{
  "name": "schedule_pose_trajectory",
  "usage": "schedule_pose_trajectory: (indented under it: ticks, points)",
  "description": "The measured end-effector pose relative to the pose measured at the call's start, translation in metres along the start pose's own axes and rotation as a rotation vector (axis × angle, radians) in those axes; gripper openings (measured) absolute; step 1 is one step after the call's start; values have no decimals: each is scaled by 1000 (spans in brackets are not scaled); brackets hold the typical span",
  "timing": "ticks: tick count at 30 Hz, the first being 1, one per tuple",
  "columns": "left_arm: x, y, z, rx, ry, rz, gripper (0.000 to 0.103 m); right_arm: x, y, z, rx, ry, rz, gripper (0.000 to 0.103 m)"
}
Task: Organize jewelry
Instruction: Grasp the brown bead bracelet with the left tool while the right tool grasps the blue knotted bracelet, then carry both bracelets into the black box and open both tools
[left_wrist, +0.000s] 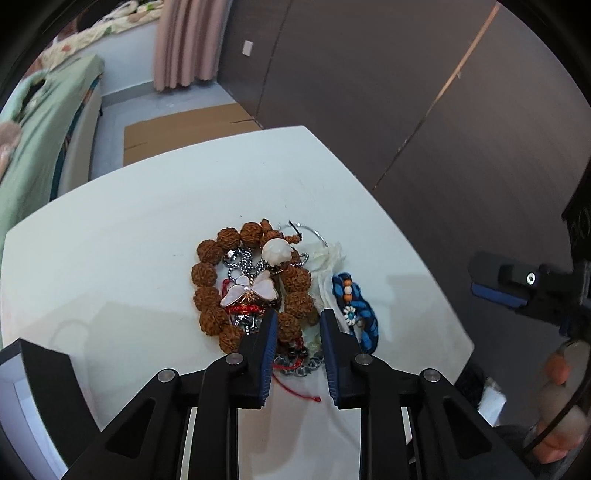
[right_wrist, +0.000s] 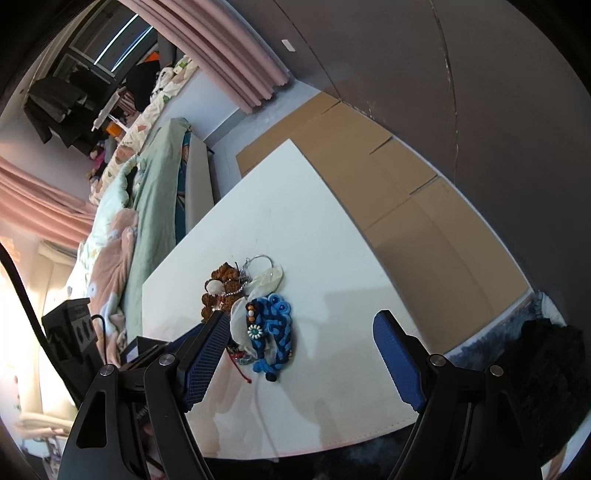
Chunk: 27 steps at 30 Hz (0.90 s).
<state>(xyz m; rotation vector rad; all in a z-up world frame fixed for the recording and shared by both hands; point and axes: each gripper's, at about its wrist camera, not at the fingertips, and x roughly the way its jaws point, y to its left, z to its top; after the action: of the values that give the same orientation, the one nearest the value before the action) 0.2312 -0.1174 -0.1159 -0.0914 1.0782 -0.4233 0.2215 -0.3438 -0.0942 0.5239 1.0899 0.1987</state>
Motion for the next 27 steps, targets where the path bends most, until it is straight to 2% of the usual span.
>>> schedule_pose_trajectory:
  ticks: [4,6,8,14,17,21,22,27]
  points:
    - [9,-12,-1,62,-23,75,25,8,-1,0,9,22,4,81]
    - [15,-13,-3,77,-1,94,25,10,-2,-1,16,29,7,81]
    - [21,-11,-3,65,23,88,27,13,-3,-1,25,38,14,81]
    - [20,-6,-2,56,11,71,26,30,0,-5,26,76,21,81]
    - [18,-2,-1,18,0,55,23,40,5,-8,12,98,9,64]
    - [-3,0,3,0,-55,45,22,55,9,-13,0,136,-24,47]
    - [-10,1,5,-6,-70,35,18,57,10,-14,-3,140,-30,46]
    - [-37,8,11,-61,-133,20,18,66,16,-15,-40,145,-77,44]
